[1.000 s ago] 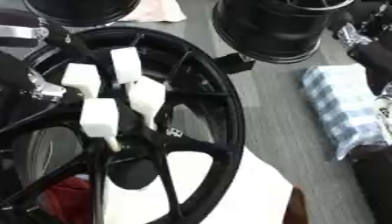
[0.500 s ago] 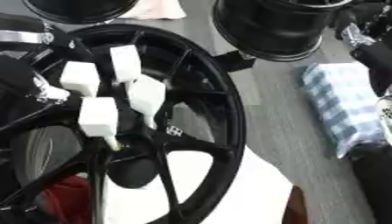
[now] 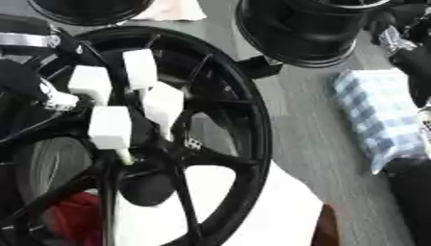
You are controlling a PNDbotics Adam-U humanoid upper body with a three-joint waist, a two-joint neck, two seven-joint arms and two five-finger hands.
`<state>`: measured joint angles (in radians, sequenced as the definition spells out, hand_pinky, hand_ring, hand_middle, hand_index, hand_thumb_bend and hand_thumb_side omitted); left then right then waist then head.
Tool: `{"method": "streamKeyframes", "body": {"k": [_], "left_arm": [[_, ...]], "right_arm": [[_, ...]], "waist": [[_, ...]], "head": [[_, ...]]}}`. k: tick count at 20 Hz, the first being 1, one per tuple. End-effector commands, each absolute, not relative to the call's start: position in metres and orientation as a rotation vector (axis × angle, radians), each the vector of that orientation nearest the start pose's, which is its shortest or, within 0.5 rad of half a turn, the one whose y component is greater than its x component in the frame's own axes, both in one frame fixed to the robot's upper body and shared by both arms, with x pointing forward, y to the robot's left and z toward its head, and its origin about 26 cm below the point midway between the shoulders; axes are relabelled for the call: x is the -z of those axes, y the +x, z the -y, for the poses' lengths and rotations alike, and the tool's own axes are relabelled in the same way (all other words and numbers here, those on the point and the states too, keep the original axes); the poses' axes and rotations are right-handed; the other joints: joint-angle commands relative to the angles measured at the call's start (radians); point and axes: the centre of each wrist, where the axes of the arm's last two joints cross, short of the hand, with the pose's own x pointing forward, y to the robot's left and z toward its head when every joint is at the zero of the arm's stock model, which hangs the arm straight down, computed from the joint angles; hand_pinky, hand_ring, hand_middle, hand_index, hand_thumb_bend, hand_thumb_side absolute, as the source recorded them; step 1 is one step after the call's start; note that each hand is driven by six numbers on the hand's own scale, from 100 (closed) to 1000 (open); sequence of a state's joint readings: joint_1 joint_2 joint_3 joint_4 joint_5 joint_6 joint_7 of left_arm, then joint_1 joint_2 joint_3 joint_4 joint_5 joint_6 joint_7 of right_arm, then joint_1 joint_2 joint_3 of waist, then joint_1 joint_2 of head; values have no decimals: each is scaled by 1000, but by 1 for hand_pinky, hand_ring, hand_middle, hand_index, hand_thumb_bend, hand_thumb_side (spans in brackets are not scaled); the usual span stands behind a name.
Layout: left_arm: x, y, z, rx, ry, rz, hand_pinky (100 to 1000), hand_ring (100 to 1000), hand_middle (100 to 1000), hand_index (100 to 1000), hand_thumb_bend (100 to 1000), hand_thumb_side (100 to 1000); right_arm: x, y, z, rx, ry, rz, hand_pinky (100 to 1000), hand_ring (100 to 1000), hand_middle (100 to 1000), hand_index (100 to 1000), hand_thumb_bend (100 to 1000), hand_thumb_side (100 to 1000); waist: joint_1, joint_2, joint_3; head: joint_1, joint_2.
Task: Pull the pin out of the wheel hub.
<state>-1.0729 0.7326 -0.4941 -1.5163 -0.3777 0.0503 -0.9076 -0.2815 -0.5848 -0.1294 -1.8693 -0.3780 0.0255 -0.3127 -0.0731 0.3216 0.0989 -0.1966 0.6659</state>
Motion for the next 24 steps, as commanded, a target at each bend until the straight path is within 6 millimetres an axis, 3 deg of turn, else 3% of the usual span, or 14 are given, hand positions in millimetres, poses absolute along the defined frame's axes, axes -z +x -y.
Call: {"method": "streamKeyframes", "body": {"k": [1, 5, 10, 13, 19, 24], "left_arm": [[-350, 390, -208, 1964, 597, 1341, 853, 710, 589, 794, 226, 466], [-348, 390, -206, 1968, 591, 1339, 849, 702, 584, 788, 229, 451], [-350, 389, -204, 1971, 572, 1355, 838, 665, 544, 730, 149, 428], [-354, 387, -203, 1959, 555, 1373, 813, 615, 491, 672, 100, 376], [-359, 384, -204, 1916, 518, 1399, 785, 561, 424, 532, 100, 286], [-362, 381, -204, 1868, 501, 1428, 771, 535, 384, 486, 100, 209]], "right_arm": [[-224, 307, 348, 82, -303, 2185, 645, 582, 472, 603, 291, 167], [-224, 307, 347, 85, -296, 2187, 645, 582, 472, 603, 291, 168], [-222, 307, 348, 96, -301, 2180, 644, 582, 471, 602, 291, 169], [-222, 307, 349, 100, -305, 2177, 645, 582, 470, 602, 293, 169], [-221, 307, 349, 108, -310, 2169, 644, 581, 469, 601, 295, 170], [-220, 307, 349, 111, -314, 2164, 644, 581, 469, 600, 296, 171]], "waist": [[0, -16, -3], [-3, -15, -5], [-4, -16, -4], [-3, -17, -3], [-1, -20, -4], [0, -23, -5]], "head": [[2, -5], [6, -9], [5, -6], [4, -3], [1, -1], [0, -1]]}}
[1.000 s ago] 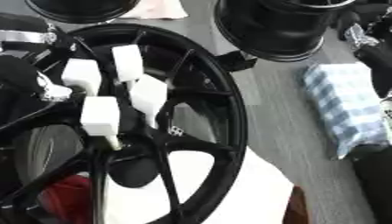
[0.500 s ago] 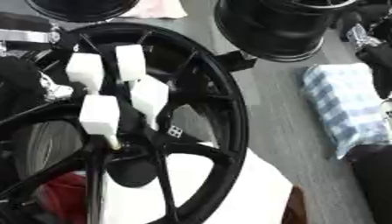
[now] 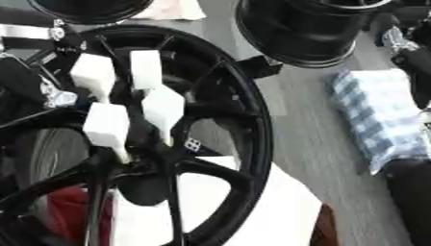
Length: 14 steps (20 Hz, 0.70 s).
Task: Pull the pin out of the wheel hub.
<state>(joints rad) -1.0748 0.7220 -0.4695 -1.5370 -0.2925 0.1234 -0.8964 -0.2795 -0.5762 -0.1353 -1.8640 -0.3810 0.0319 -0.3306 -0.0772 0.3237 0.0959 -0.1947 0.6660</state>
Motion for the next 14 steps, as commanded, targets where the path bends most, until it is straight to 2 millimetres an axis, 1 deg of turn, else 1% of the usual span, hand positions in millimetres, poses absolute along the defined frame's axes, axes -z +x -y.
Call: {"method": "streamKeyframes", "body": {"k": [1, 2, 7, 8, 14], "left_arm": [[-363, 381, -204, 1858, 501, 1432, 769, 531, 379, 479, 100, 194], [-363, 381, -204, 1850, 501, 1436, 768, 528, 373, 470, 100, 182], [-365, 379, -204, 1834, 496, 1443, 768, 528, 371, 469, 100, 180], [-367, 379, -205, 1823, 500, 1450, 763, 517, 352, 442, 100, 112], [-390, 372, -217, 1746, 487, 1520, 766, 509, 339, 436, 100, 119]], "right_arm": [[-220, 307, 349, 111, -315, 2164, 644, 582, 469, 600, 298, 170], [-220, 307, 349, 111, -315, 2164, 644, 582, 469, 600, 299, 170], [-220, 307, 349, 110, -317, 2163, 644, 582, 469, 600, 299, 170], [-220, 307, 349, 111, -318, 2162, 644, 582, 470, 599, 307, 167], [-220, 306, 351, 115, -335, 2158, 644, 582, 469, 599, 314, 163]], "waist": [[4, -26, -2], [4, -27, -2], [4, -28, -2], [5, -31, -1], [9, -45, 7]], "head": [[-2, -1], [-3, 0], [-3, 0], [-4, 1], [-13, 4]]}}
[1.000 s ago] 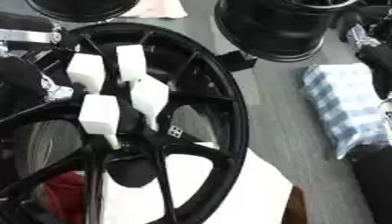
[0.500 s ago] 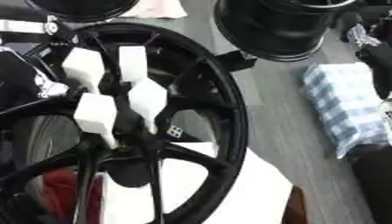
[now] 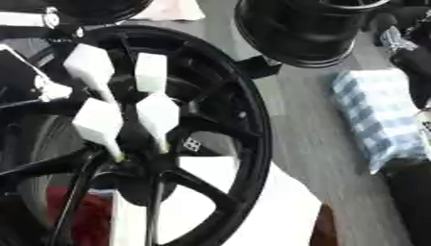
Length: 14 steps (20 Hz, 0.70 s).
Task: Pull the pin out of the wheel hub.
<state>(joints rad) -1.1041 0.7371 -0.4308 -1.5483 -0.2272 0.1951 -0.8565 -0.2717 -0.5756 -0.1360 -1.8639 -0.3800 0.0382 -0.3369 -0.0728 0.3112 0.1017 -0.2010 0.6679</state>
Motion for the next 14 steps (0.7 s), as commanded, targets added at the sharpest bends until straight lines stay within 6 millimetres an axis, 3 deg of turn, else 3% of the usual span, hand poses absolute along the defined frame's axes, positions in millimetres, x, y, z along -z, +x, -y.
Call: {"method": "streamKeyframes", "body": {"k": [1, 9, 14], "left_arm": [[-394, 371, -220, 1731, 481, 1533, 767, 507, 336, 435, 100, 124], [-425, 358, -256, 1544, 440, 1652, 773, 491, 317, 432, 100, 164], [-430, 356, -271, 1470, 437, 1682, 778, 487, 312, 435, 100, 192]], "right_arm": [[-220, 306, 351, 115, -337, 2157, 645, 582, 469, 599, 315, 163], [-218, 304, 354, 118, -357, 2149, 645, 582, 469, 599, 323, 159], [-217, 303, 355, 119, -364, 2147, 644, 582, 469, 599, 323, 157]], "waist": [[5, -34, 2], [6, -51, 14], [7, -53, 19]], "head": [[-8, 4], [-26, 14], [-31, 16]]}}
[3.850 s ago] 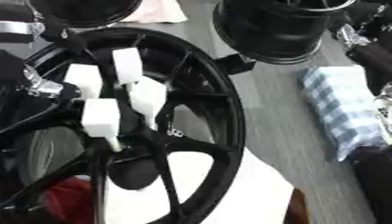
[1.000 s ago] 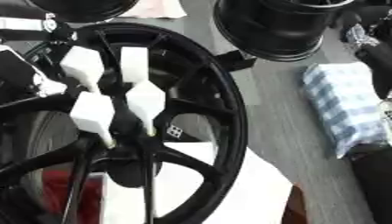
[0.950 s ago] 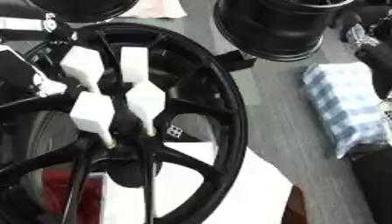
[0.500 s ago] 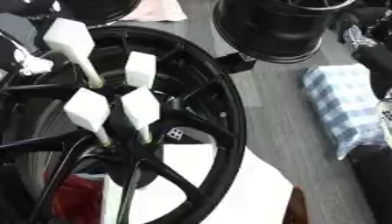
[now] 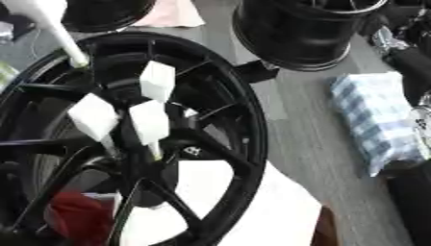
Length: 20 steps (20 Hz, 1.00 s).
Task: Pull the pin out of the wheel hub.
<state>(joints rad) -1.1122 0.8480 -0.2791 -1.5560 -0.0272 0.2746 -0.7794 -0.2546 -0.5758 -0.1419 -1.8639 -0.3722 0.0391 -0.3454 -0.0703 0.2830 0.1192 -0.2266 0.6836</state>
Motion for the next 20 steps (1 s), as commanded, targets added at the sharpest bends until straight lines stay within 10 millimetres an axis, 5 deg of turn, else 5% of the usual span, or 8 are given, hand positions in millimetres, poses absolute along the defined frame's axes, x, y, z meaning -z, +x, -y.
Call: {"method": "streamKeyframes", "body": {"k": [1, 6, 12, 20], "left_arm": [[-429, 357, -279, 1431, 457, 1670, 779, 487, 312, 437, 100, 195], [-434, 355, -358, 1138, 616, 1626, 787, 489, 311, 442, 100, 223], [-437, 325, -444, 872, 730, 1648, 790, 483, 304, 439, 100, 261], [-413, 306, -482, 680, 730, 1654, 790, 481, 303, 439, 100, 285]], "right_arm": [[-216, 302, 357, 126, -379, 2142, 644, 582, 469, 599, 324, 155], [-213, 298, 365, 146, -423, 2134, 644, 582, 468, 599, 325, 152], [-215, 298, 364, 153, -427, 2140, 644, 582, 470, 599, 329, 146], [-216, 299, 362, 154, -417, 2147, 645, 582, 471, 599, 336, 145]], "waist": [[4, -28, 13], [-5, -36, 68], [-14, -35, 89], [-20, -39, 81]], "head": [[-19, 6], [-61, 11], [-77, 11], [-77, -18]]}}
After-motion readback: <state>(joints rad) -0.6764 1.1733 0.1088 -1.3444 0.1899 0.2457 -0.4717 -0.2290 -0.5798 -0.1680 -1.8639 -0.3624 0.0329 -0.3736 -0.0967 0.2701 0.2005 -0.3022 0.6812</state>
